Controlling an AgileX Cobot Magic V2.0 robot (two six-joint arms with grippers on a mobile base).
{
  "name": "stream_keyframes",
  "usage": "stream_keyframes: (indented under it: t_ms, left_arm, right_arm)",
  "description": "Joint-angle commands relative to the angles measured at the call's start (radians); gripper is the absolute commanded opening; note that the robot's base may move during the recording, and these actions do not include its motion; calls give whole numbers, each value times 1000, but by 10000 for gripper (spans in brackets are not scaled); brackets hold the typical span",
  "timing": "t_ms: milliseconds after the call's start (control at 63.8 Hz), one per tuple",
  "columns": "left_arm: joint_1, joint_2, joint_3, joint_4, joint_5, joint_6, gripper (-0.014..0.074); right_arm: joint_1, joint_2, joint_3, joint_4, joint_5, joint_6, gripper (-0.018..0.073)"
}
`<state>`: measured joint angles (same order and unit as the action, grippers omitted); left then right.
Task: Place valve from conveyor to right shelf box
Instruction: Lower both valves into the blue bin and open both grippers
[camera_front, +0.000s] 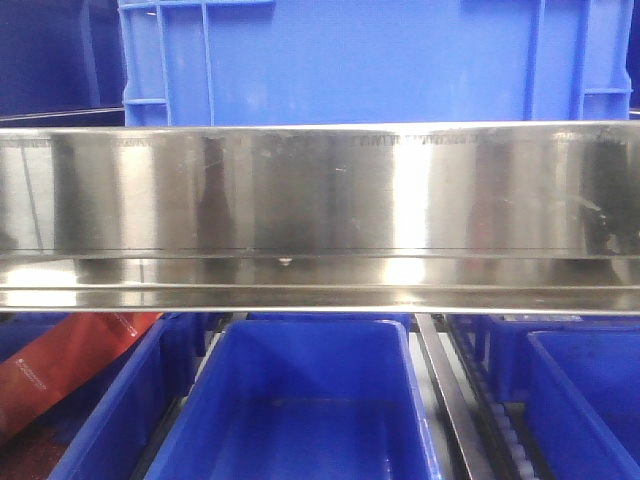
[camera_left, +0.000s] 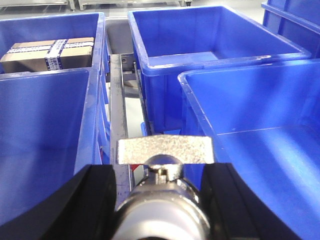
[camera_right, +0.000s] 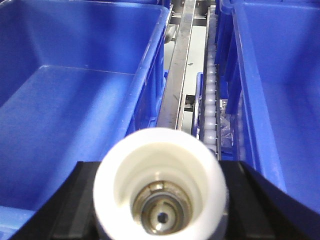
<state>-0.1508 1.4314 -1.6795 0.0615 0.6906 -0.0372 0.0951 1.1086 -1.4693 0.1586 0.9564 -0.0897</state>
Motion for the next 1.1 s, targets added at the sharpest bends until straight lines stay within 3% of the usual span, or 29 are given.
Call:
stream_keyframes:
  t_ms: [0, 329, 518, 816, 973, 1082]
  left_arm:
    - [-4, -13, -10, -4, -58, -5, -111]
    - [-6, -13, -23, -4, -79, 16, -111]
    - [-100, 17, -151, -4, -5, 79, -111]
    - [-306, 169, -319, -11, 85, 83, -111]
    - [-325, 265, -319, -125, 101, 83, -111]
    - [-325, 324, -319, -137, 103, 83, -111]
  right_arm:
    - [-2, -13, -17, -4, -75, -2, -151]
    - [-2, -13, -28, -4, -106, -2, -151]
    - [3, 33, -125, 9, -152, -18, -151]
    - [186, 250, -337, 10, -176, -35, -151]
    - [258, 380, -391, 10, -180, -35, -151]
    - [273, 454, -393, 10, -179, -35, -151]
